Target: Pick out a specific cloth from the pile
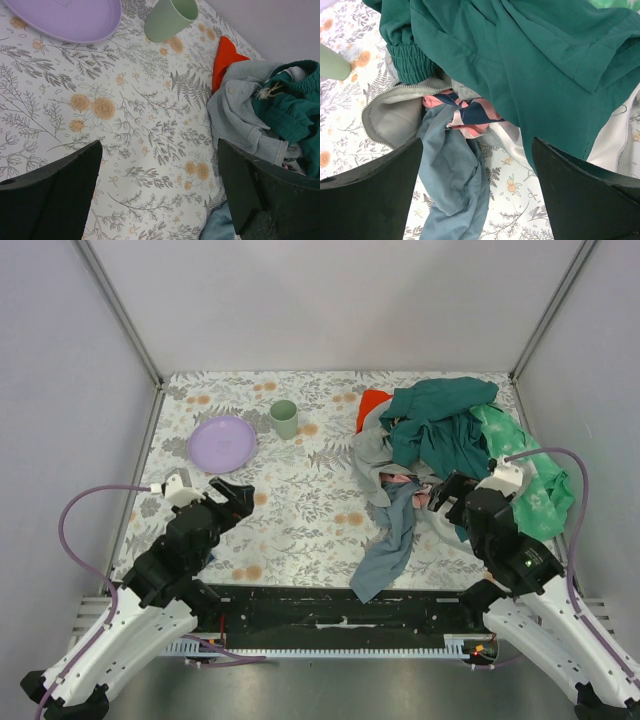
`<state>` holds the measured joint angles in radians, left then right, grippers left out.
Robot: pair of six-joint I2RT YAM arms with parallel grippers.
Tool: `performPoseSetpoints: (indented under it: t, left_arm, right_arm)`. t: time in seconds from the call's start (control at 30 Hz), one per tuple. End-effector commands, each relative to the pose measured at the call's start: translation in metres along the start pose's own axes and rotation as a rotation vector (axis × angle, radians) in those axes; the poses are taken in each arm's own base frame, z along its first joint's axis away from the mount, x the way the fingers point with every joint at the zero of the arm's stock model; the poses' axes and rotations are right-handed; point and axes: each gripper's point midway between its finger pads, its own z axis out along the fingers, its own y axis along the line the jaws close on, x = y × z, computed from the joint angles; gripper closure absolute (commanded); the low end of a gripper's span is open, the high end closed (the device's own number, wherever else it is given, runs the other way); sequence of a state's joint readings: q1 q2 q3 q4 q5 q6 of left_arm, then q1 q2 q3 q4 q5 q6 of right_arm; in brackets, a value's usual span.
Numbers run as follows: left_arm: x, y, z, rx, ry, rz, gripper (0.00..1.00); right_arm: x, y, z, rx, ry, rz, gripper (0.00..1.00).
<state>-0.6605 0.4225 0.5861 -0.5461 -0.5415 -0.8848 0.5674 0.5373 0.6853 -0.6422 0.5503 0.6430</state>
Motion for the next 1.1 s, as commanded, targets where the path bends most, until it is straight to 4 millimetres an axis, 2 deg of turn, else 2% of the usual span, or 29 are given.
performPoseSetpoints:
  t: [0.0, 0.1, 0.3, 0.37, 0.43, 0.63, 0.77, 0.87, 0.93, 1.03, 1.07]
  left_arm:
    - [-0.007, 0.0, 0.003, -0.007, -0.037, 0.012, 0.0]
    - [-0.003, -0.002, 0.005, -0.003, -0.02, 0.02, 0.0]
    - [0.007, -0.006, 0.011, 0.005, 0.021, 0.035, 0.0]
    - [0.011, -0.008, 0.013, 0.014, 0.033, 0.034, 0.0]
    - [0.014, -0.008, 0.016, 0.011, 0.04, 0.033, 0.0]
    - [0.022, -0.01, 0.021, 0.012, 0.069, 0.036, 0.0]
    - [0.023, -0.011, 0.022, 0.008, 0.074, 0.034, 0.0]
    - [0.023, -0.014, 0.024, 0.011, 0.076, 0.033, 0.0]
    - [0.025, -0.012, 0.025, -0.003, 0.083, 0.042, 0.0]
    - [0.03, -0.007, 0.027, -0.021, 0.096, 0.057, 0.0]
    - [0.029, -0.006, 0.027, -0.024, 0.093, 0.057, 0.0]
  right_arm:
    - [-0.013, 0.008, 0.0, -0.009, -0.022, 0.0, 0.02]
    - [-0.016, 0.019, 0.0, -0.048, -0.008, -0.026, 0.02]
    - [-0.033, 0.044, -0.001, -0.112, 0.018, -0.095, 0.02]
    - [-0.038, 0.063, 0.002, -0.154, 0.056, -0.139, 0.02]
    - [-0.042, 0.092, 0.009, -0.223, 0.111, -0.208, 0.02]
    - [-0.031, 0.161, 0.056, -0.183, 0.205, -0.515, 0.02]
    - [-0.018, 0.201, 0.1, -0.187, 0.248, -0.669, 0.02]
    - [-0.014, 0.222, 0.134, -0.151, 0.269, -0.753, 0.02]
    - [-0.002, 0.23, 0.162, -0.106, 0.294, -0.818, 0.02]
    - [-0.006, 0.235, 0.2, -0.046, 0.321, -0.811, 0.02]
    - [0.001, 0.231, 0.215, -0.036, 0.356, -0.797, 0.02]
